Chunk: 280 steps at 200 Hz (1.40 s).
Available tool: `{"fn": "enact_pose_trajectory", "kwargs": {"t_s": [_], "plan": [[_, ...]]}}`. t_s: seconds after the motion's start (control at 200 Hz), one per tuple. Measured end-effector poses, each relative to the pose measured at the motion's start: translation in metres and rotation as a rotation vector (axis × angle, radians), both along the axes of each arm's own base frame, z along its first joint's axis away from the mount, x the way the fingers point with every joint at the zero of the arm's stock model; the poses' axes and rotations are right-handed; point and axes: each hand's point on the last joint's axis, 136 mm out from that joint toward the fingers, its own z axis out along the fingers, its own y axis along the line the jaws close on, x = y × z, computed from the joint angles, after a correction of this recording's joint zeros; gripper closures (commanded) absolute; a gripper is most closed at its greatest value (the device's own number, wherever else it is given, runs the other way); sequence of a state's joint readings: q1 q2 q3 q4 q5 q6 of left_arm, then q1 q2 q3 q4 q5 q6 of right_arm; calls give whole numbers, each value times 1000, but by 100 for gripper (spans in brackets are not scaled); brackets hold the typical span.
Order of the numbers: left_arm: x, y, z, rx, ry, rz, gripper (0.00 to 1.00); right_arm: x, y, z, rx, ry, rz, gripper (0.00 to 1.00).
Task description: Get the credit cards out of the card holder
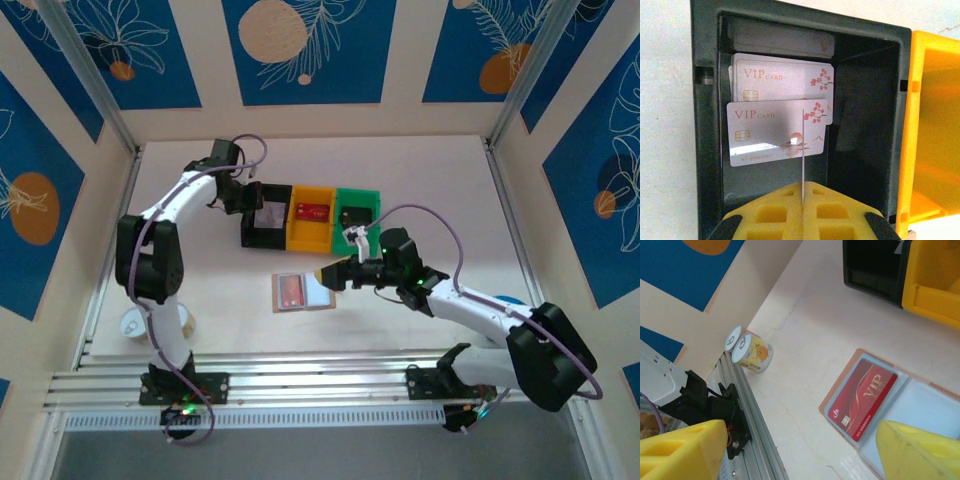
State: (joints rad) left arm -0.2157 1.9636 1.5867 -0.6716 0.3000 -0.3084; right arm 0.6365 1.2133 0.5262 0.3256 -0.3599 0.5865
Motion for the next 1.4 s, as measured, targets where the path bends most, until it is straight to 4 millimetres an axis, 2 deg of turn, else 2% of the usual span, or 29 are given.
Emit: {"fn": "enact_pose_trajectory", "kwargs": {"t_s": [0.41, 0.695, 1.05, 1.4], "plan": [[8, -3, -6, -2, 12, -3, 100, -3, 8, -10, -45, -6, 27, 21], [5, -3, -16, 3, 50, -8, 100, -3, 14, -7, -59, -28, 39, 20], [2, -6, -20, -4, 74, -20, 92, -8, 18, -12, -88, -38, 59, 20], [3, -5, -11, 8, 68, -37, 82, -9, 19, -14, -103, -44, 62, 20]]}}
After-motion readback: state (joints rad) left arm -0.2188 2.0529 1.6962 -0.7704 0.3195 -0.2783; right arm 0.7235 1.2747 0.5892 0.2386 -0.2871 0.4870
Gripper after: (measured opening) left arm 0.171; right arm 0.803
